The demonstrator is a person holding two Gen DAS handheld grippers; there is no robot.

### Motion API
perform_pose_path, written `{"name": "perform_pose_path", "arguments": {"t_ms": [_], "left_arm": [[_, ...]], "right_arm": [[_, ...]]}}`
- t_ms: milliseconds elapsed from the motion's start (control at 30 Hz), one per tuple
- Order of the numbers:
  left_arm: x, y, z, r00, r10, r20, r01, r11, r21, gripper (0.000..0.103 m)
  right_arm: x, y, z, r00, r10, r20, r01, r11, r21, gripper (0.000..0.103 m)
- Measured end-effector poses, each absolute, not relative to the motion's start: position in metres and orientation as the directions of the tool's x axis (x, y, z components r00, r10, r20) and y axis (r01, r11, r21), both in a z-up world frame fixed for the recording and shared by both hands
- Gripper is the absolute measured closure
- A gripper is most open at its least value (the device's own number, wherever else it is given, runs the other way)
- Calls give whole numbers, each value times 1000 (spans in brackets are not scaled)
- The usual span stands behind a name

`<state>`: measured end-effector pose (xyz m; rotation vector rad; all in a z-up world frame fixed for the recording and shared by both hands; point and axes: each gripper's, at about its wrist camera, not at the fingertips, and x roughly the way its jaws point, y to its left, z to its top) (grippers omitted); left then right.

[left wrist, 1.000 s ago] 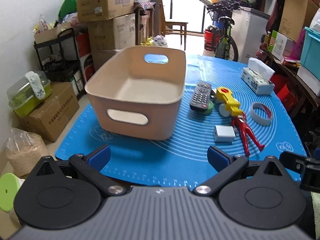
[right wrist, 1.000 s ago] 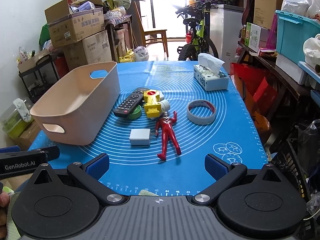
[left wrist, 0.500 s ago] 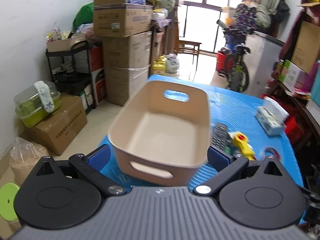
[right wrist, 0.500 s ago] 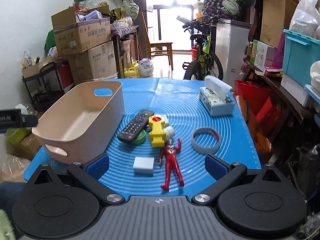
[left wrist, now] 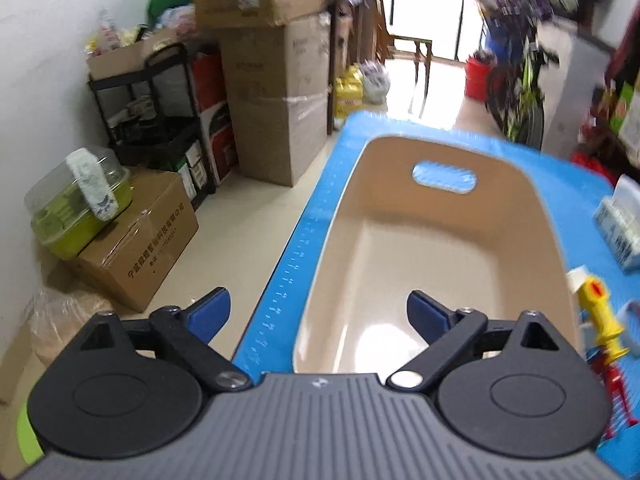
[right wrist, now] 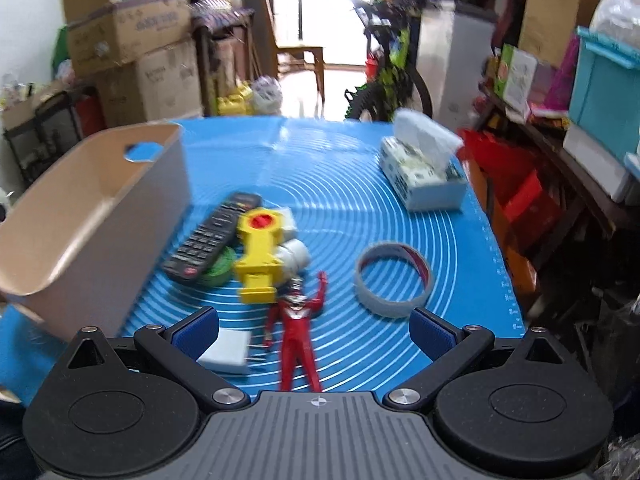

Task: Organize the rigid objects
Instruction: 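Move the left tool over the beige basket while the right tool grasps the tape roll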

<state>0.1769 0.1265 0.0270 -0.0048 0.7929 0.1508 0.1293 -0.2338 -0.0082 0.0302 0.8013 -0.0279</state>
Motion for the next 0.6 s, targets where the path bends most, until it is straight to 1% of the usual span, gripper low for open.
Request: {"name": "perform_pose_path", "arguments": {"t_ms": [67, 200, 233, 300, 333, 367, 400, 500, 567, 600], "left_arm": [[190, 129, 18, 683, 143, -716, -124, 989, 80, 13], [208, 136, 3, 649, 100, -754, -117, 993, 31, 18], [211, 138, -1, 639, 106, -762, -127, 991, 32, 21], [218, 140, -5, 625, 122, -771, -145, 989, 39, 23], [220, 142, -7, 621, 121, -775, -145, 989, 39, 25], [222, 143, -9, 618, 115, -778, -139, 990, 35, 29], [225, 144, -10, 616, 106, -781, -132, 991, 30, 32], [230, 145, -15, 609, 82, -789, -106, 994, 22, 50], [233, 144, -17, 595, 65, -801, -91, 996, 13, 73], [236, 144, -17, 590, 57, -806, -90, 996, 5, 77]], "right_arm": [[144, -242, -19, 679, -36, -734, 48, 999, -4, 5], [173, -255, -37, 646, -74, -760, 56, 997, -50, 8], [180, -257, -40, 639, -80, -765, 54, 997, -60, 8], [194, -260, -47, 628, -91, -772, 44, 996, -81, 9], [200, -261, -50, 622, -97, -777, 39, 995, -92, 10], [205, -261, -53, 616, -102, -781, 37, 994, -100, 11], [210, -261, -55, 609, -106, -786, 34, 994, -108, 13], [224, -260, -63, 589, -116, -799, 22, 992, -128, 17], [230, -260, -68, 575, -128, -808, 22, 990, -141, 18], [232, -260, -70, 567, -132, -813, 23, 989, -145, 21]]}}
